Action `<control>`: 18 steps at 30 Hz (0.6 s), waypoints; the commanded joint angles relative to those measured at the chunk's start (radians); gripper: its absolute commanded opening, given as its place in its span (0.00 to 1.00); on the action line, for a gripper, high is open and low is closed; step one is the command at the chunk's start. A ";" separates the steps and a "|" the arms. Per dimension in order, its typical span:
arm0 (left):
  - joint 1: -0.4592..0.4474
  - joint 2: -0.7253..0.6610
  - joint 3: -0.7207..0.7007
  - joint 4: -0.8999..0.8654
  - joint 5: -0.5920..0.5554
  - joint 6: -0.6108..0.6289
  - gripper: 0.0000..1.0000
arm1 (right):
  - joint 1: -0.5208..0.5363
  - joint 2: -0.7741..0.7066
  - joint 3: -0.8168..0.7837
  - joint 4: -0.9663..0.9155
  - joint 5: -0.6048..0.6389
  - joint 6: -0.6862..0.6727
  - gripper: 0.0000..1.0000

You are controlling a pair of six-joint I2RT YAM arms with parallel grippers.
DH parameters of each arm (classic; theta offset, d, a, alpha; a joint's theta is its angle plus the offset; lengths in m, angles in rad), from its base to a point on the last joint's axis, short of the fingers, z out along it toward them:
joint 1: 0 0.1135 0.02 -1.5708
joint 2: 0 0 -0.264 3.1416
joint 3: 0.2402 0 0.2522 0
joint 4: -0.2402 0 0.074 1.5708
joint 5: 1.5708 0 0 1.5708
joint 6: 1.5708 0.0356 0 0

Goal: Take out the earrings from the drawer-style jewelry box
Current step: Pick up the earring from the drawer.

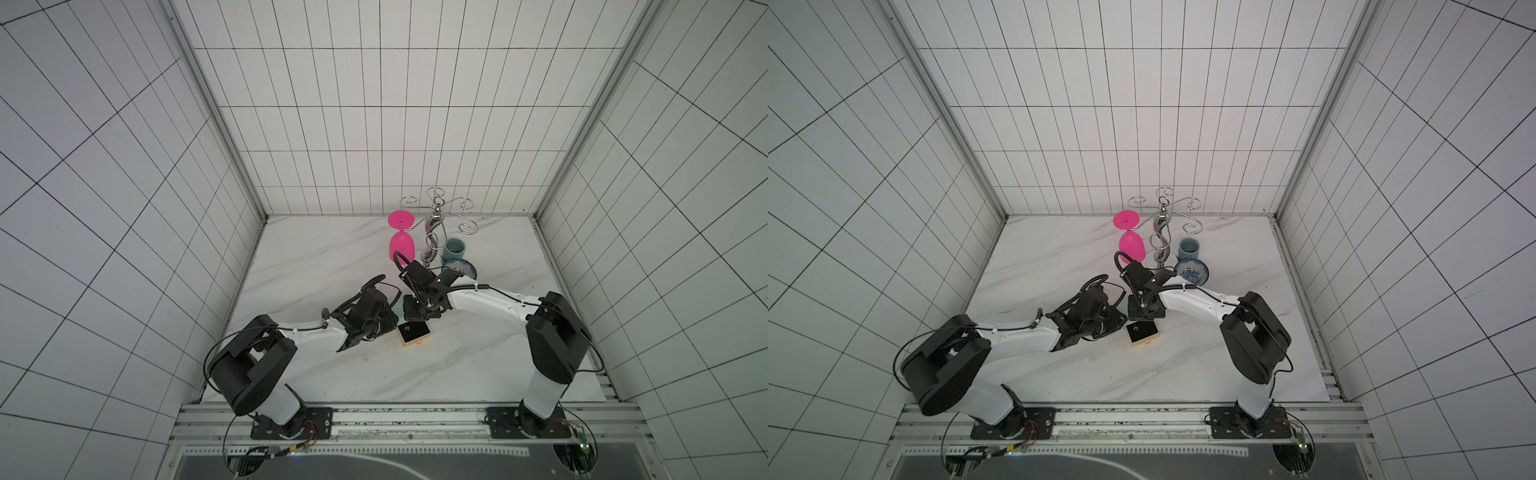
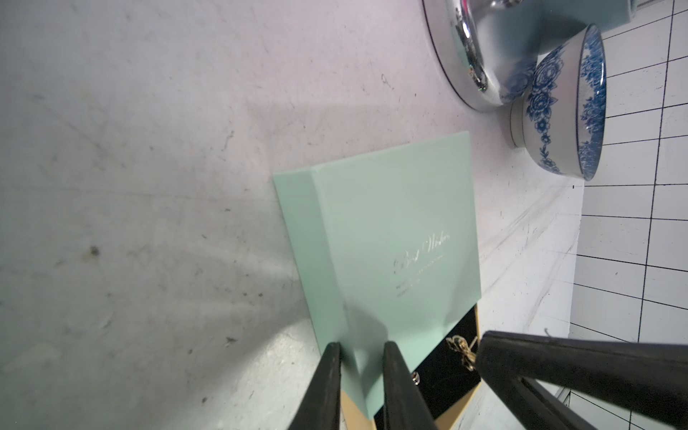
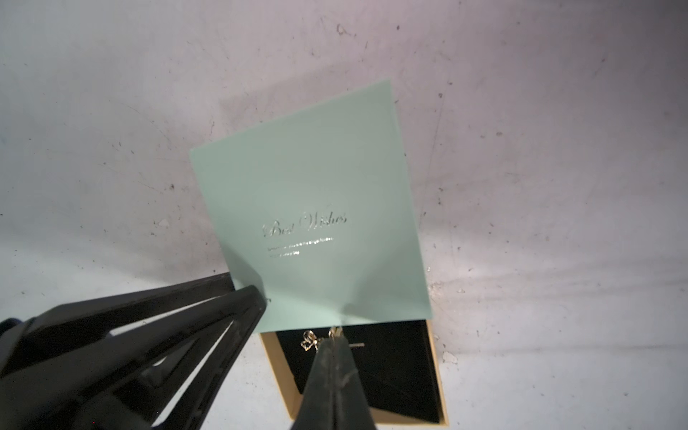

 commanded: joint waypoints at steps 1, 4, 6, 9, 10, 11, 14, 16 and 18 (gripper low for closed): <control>-0.002 0.022 -0.014 -0.043 -0.007 -0.004 0.21 | -0.007 -0.035 -0.032 0.002 -0.014 0.030 0.00; -0.002 0.022 -0.013 -0.043 -0.006 -0.004 0.21 | -0.009 -0.056 -0.042 0.004 -0.011 0.038 0.00; -0.001 0.023 -0.010 -0.043 -0.005 -0.002 0.21 | -0.012 -0.077 -0.051 0.003 -0.004 0.044 0.00; -0.001 0.020 -0.011 -0.046 -0.005 0.000 0.21 | -0.028 -0.123 -0.091 0.003 0.008 0.047 0.00; -0.001 0.019 -0.010 -0.046 -0.005 0.001 0.21 | -0.035 -0.145 -0.113 0.005 0.016 0.047 0.00; -0.002 0.017 -0.011 -0.048 -0.005 0.002 0.21 | -0.046 -0.173 -0.142 0.013 0.025 0.046 0.00; -0.001 0.013 -0.011 -0.050 -0.005 0.003 0.21 | -0.094 -0.257 -0.252 0.050 0.023 0.050 0.00; -0.001 0.012 -0.010 -0.052 -0.003 0.004 0.21 | -0.133 -0.304 -0.327 0.072 0.010 0.048 0.00; -0.002 0.011 -0.011 -0.054 -0.003 0.004 0.21 | -0.178 -0.345 -0.402 0.102 -0.006 0.044 0.00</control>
